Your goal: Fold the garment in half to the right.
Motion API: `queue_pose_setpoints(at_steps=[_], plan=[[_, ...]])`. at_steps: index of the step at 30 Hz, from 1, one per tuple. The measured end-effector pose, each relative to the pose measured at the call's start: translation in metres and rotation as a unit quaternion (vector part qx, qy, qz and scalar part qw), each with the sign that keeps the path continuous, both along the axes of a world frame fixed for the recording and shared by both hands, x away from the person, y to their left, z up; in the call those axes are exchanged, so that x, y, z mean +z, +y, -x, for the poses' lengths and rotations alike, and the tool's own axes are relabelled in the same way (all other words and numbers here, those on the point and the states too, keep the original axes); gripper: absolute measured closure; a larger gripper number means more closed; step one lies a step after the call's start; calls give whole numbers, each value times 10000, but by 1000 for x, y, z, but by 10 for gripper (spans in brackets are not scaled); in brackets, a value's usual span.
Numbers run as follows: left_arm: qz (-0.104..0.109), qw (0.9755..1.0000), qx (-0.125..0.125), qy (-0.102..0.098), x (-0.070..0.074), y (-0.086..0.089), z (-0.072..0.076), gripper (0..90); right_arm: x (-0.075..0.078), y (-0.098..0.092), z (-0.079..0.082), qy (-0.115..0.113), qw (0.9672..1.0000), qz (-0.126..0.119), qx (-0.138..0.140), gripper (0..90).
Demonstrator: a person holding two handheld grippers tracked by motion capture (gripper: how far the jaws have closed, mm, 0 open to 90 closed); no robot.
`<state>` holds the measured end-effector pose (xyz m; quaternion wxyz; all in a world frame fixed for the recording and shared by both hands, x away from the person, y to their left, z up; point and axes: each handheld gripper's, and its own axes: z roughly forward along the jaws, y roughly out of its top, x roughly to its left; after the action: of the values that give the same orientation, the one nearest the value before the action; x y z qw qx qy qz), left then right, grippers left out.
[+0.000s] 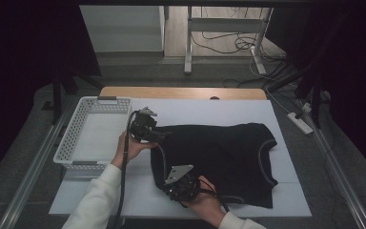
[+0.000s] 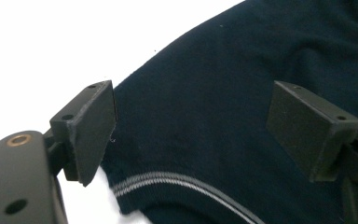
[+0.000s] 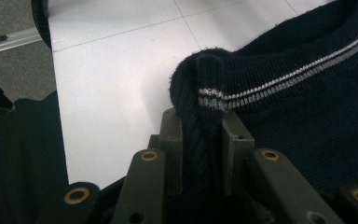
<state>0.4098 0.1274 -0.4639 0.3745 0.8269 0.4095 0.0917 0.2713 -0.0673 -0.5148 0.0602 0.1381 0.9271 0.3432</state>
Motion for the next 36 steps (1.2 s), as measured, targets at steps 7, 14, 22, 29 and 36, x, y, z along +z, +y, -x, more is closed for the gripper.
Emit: queue_pose_setpoints(at_steps=[7, 14, 22, 29, 36], plan=[[-206, 9995, 145, 173, -13, -3, -22, 173, 1, -5, -3, 118, 9998, -175, 11, 738], [-324, 9990, 248, 184, -25, -8, -40, 196, 1, -7, -2, 74, 9997, -225, 56, 739], [-559, 9975, 240, 361, -42, -14, -55, 194, 0, -7, -2, 86, 9997, -222, 51, 739], [-734, 9945, 367, 653, -57, -14, -62, 190, -1, -7, -2, 121, 9997, -209, 52, 738], [-786, 9941, 309, 686, -63, -14, -60, 204, 0, -9, -1, 129, 9996, -230, 36, 739]])
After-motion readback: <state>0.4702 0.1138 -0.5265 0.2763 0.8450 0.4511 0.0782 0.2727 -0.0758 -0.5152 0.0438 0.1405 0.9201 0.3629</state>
